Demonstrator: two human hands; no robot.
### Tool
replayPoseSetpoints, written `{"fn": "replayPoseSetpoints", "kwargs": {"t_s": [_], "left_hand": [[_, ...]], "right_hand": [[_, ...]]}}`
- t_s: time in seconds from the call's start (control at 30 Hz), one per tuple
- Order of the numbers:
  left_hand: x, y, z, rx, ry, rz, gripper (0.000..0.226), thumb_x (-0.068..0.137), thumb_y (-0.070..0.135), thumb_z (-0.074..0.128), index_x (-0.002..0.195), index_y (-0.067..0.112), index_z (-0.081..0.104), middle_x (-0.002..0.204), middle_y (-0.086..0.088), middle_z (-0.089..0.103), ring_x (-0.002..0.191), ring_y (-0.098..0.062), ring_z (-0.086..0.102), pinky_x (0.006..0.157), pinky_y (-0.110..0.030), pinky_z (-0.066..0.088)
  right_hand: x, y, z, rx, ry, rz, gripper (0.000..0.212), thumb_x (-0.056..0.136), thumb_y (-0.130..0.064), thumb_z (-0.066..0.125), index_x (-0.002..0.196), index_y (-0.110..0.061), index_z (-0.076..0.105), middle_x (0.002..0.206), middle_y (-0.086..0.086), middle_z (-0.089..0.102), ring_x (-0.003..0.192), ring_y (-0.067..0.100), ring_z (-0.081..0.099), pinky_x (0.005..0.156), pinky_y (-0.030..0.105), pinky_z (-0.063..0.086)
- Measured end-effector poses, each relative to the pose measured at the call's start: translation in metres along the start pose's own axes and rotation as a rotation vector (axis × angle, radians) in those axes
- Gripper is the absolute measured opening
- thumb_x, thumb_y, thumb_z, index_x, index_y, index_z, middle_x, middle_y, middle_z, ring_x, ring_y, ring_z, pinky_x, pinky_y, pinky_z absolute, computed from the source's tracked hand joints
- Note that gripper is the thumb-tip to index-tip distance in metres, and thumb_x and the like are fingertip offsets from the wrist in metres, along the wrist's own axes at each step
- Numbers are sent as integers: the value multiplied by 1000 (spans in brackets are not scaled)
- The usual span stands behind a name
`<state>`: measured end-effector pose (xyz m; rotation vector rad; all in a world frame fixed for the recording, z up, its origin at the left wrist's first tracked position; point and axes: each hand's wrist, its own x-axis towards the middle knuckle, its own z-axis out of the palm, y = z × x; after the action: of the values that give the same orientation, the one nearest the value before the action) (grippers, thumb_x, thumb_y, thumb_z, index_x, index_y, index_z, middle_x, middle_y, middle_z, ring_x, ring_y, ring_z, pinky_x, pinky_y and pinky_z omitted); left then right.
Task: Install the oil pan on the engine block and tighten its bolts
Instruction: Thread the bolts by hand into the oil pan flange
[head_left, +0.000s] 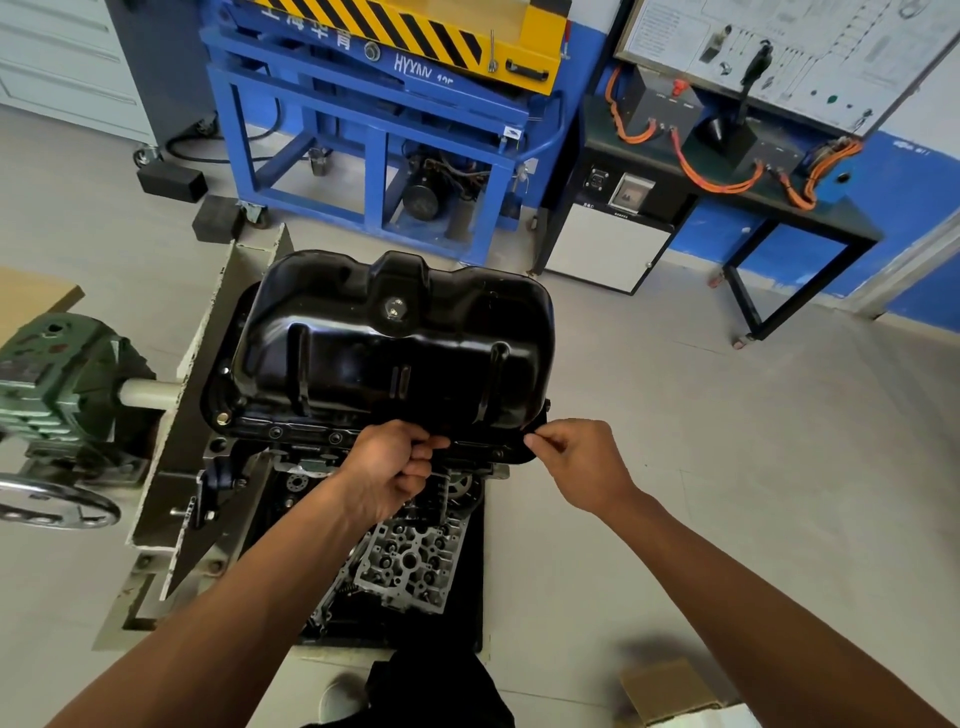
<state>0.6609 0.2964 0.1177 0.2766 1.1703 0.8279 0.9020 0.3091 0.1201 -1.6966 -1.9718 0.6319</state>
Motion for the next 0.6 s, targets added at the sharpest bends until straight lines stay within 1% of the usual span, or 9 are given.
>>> {"fn": "replayPoseSetpoints", "kwargs": {"t_s": [0.1,0.17,0.2,0.3,0.37,0.4,0.5,0.57,0.6], "left_hand": [[0,0,-3,7,12,22,30,103,10,37,98,-5,63,47,6,33,34,-4,25,29,-16,15],[0,0,-4,24,22,41,30,103,9,37,96,-5,63,47,7,33,33,-4,24,29,-16,15],[0,0,-5,28,24,45,30,103,9,37,96,-4,63,46,7,32,33,-4,24,29,-16,14],[0,0,-8,34,33,43,30,102,10,37,95,-3,63,46,7,32,33,-4,24,29,-16,14],[1,0,-9,32,35,43,30,102,10,37,94,-3,63,47,7,32,33,-4,23,29,-16,14],[1,0,-10,32,32,45,31,102,10,37,94,-3,63,47,7,32,33,-4,23,29,-16,14],[1,1,-10,32,29,42,31,103,10,36,93,-3,63,46,7,31,33,-4,22,29,-16,13],[0,2,-10,33,35,43,31,103,11,36,93,-3,62,45,8,31,33,-4,22,29,-16,13],[0,2,-10,34,35,40,31,103,11,36,93,-2,62,45,8,30,32,-4,22,29,-16,13]], "right_hand": [[-1,-1,-5,-78,-47,-41,11,93,-20,68,88,-18,79,71,-8,60,69,5,57,69,21,44],[-2,-1,-7,-78,-43,-38,13,94,-20,67,92,-17,79,72,-13,62,67,1,57,68,16,43],[-3,-2,-8,-79,-47,-38,14,95,-20,66,91,-14,79,68,-11,63,62,3,56,66,17,44],[-5,-3,-4,-137,-68,-55,22,99,-18,60,85,-7,72,56,0,57,52,17,49,58,33,46],[-5,-3,-3,-138,-75,-64,21,100,-18,59,87,-6,71,53,-3,51,48,14,45,55,34,44],[-6,-3,-3,-127,-74,-72,20,100,-17,58,88,-6,71,53,-4,52,48,14,47,55,34,45],[-5,-1,-5,-85,-75,-67,18,100,-19,59,93,-8,71,60,3,61,59,25,61,59,38,52],[-5,0,-4,-82,-64,-68,20,100,-21,60,91,-8,71,60,3,60,59,24,61,58,36,51],[-5,-1,-3,-108,-57,-76,23,100,-23,59,89,-7,71,58,1,58,55,21,58,56,34,48]]}}
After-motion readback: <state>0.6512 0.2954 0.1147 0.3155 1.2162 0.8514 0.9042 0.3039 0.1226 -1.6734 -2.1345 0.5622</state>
